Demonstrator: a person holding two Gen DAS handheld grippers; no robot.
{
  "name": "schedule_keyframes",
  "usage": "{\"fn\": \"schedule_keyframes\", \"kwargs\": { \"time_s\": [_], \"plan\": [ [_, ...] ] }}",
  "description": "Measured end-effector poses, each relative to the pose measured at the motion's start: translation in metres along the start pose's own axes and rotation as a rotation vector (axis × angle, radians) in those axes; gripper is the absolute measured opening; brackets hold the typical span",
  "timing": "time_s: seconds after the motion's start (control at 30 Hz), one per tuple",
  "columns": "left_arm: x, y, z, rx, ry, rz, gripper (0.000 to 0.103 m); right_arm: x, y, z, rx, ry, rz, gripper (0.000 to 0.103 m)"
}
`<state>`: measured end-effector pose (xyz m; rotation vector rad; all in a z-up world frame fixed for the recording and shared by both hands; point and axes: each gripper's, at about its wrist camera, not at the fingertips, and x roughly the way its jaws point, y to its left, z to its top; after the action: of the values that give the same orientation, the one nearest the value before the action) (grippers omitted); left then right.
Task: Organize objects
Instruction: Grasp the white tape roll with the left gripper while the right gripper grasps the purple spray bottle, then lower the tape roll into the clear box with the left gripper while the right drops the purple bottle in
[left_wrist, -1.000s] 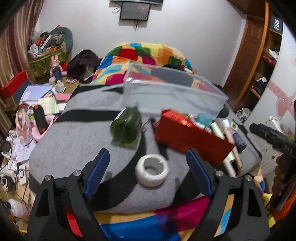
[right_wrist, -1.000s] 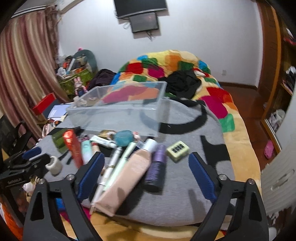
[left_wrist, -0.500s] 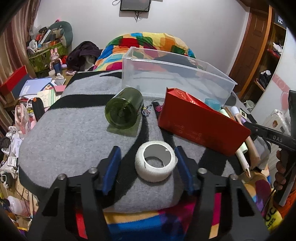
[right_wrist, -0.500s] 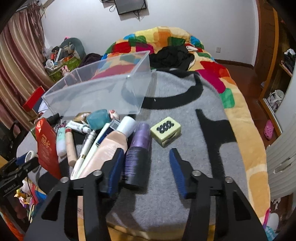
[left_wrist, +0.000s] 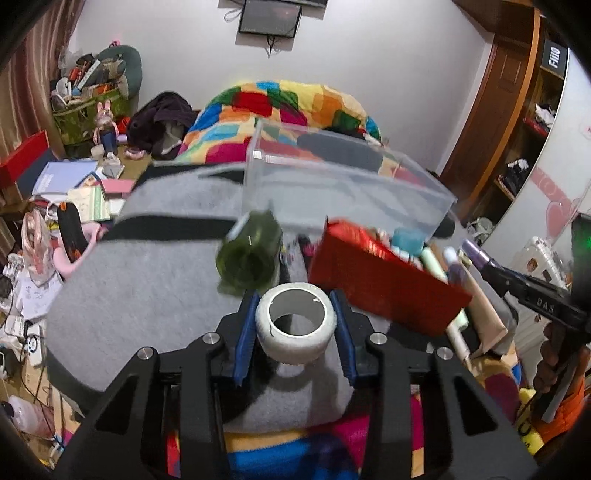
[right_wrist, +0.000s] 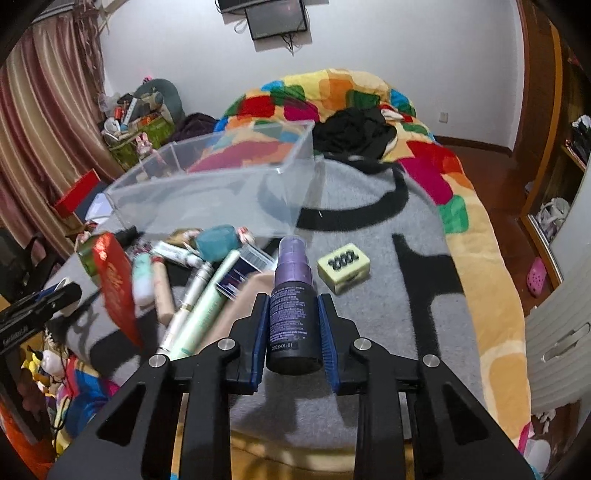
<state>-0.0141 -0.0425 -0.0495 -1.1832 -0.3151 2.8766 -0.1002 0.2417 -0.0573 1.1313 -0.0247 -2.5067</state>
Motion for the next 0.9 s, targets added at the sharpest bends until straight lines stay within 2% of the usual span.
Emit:
{"fn": "schedule_keyframes", "kwargs": {
  "time_s": [0.27,0.53,0.67,0.9],
  "plan": [
    [-0.012,-0.001,0.042,0.019,-0.079,0.005,0.039,-0.018,0.019,0.025,-0.054,-0.09,0.044,0.024],
    [-0.005,-0.005,0.076,0.026,-0.114,0.003,0.039,-0.006,0.035,0.056,-0.099,-0.125,0.075,0.023],
    [0.009,-0.006,0.094,0.032,-0.105,0.006,0.039,0.01,0.039,0.074,-0.109,-0.113,0.086,0.024],
    [0.048,-0.011,0.119,0.051,-0.043,0.008,0.039,0.041,0.048,0.097,-0.132,-0.061,0.102,0.024]
  ]
}}
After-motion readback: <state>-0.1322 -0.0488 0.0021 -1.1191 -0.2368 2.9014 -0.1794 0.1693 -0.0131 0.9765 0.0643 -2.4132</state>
